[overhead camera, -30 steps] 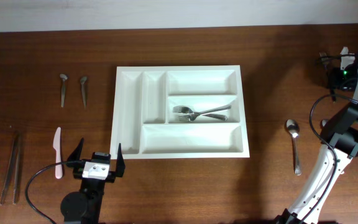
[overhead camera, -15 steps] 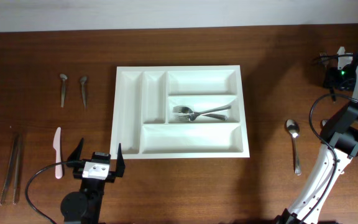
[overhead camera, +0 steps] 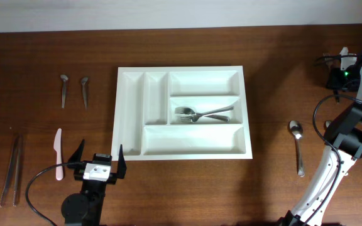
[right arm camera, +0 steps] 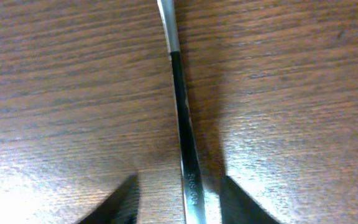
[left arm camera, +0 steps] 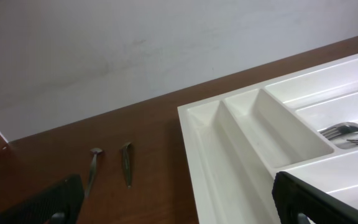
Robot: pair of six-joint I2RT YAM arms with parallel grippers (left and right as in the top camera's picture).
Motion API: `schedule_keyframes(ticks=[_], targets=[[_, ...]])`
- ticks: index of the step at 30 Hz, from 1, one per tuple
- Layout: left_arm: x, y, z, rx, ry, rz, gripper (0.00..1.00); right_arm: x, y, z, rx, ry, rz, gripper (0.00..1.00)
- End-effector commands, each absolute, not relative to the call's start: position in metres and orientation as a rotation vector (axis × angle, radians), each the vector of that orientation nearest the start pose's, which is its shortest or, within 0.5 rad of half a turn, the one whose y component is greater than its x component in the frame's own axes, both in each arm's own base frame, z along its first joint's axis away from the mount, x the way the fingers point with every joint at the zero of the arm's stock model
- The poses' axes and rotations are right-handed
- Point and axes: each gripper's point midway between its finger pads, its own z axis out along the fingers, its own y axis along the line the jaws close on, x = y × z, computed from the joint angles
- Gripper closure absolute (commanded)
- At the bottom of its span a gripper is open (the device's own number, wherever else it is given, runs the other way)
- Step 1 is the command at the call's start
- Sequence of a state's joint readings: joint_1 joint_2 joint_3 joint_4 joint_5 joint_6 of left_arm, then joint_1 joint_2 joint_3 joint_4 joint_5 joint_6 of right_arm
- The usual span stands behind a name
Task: Pack container
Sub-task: 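Lower the right gripper onto the top-right fork handle and close it, then lift the fork, carry it left, and release it in the middle compartment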
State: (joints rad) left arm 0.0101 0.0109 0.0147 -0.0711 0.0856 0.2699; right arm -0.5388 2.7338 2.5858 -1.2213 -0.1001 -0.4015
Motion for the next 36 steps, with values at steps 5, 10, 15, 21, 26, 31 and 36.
schedule_keyframes(ticks=[5, 10, 15, 21, 26, 31, 36], targets=[[0.246, -0.01, 0.158, 0.277, 1.62, 0.157, 0.01, 0.481, -0.263, -0.022, 0.196, 2.964, 0.077, 0.64], [0.246, -0.01, 0.158, 0.277, 1.62, 0.157, 0.01, 0.481, -0.264, -0.022, 0.195, 2.965, 0.072, 0.7], [0.246, -0.01, 0.158, 0.277, 1.621, 0.157, 0.01, 0.482, -0.264, -0.022, 0.194, 2.962, 0.069, 0.81], [0.246, -0.01, 0.158, 0.277, 1.62, 0.157, 0.01, 0.482, -0.266, -0.022, 0.195, 2.965, 0.058, 0.8], [0.246, -0.01, 0.158, 0.277, 1.62, 0.157, 0.01, 0.478, -0.272, -0.023, 0.2, 2.986, -0.001, 0.92], [0.246, -0.01, 0.158, 0.277, 1.62, 0.157, 0.01, 0.478, -0.271, -0.023, 0.198, 2.986, 0.0, 0.96], [0.246, -0.01, 0.158, 0.277, 1.62, 0.157, 0.01, 0.478, -0.271, -0.022, 0.198, 2.985, -0.001, 0.96]])
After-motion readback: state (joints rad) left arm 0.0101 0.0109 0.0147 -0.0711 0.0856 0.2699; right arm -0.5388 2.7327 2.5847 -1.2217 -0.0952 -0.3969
